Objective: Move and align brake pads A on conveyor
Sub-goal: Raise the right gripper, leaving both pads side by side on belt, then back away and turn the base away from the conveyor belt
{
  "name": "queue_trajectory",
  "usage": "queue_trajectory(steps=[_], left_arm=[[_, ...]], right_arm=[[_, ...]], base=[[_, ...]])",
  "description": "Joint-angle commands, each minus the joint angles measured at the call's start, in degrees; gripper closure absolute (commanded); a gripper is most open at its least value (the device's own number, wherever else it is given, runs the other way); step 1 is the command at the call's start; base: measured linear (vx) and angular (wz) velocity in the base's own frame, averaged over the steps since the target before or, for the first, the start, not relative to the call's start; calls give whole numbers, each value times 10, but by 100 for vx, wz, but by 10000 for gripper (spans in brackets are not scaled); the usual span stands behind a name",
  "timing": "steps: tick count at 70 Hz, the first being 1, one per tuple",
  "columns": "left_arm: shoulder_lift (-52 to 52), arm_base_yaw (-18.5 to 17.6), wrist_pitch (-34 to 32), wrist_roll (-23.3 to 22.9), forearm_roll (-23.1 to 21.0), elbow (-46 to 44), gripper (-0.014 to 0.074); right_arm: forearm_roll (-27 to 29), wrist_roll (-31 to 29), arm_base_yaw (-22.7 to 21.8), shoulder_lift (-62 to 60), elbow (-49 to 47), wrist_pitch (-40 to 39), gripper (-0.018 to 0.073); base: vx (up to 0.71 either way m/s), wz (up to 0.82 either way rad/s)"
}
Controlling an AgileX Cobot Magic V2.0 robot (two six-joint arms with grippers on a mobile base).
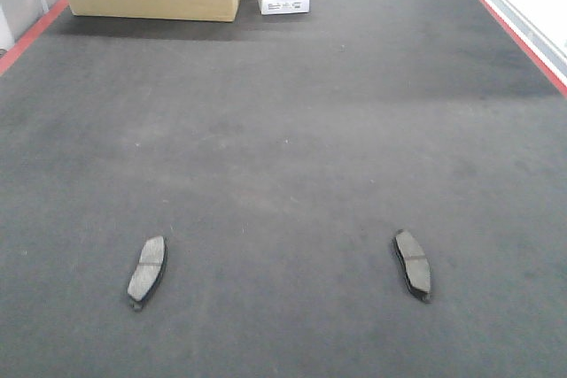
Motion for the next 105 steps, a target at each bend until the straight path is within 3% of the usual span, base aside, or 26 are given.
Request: queue_trajectory(steps=[1,81,105], left_arm=[[4,-3,-40,-1,-8,-11,603],[4,-3,-40,-1,-8,-11,603],[4,-3,-38,-1,-8,-11,603]], right_arm=[[-6,0,-3,3,-15,-38,560],[-6,0,-3,3,-15,-38,560],[-6,0,-3,3,-15,-38,560]], base=[[-12,-5],[-23,5],[-14,-26]])
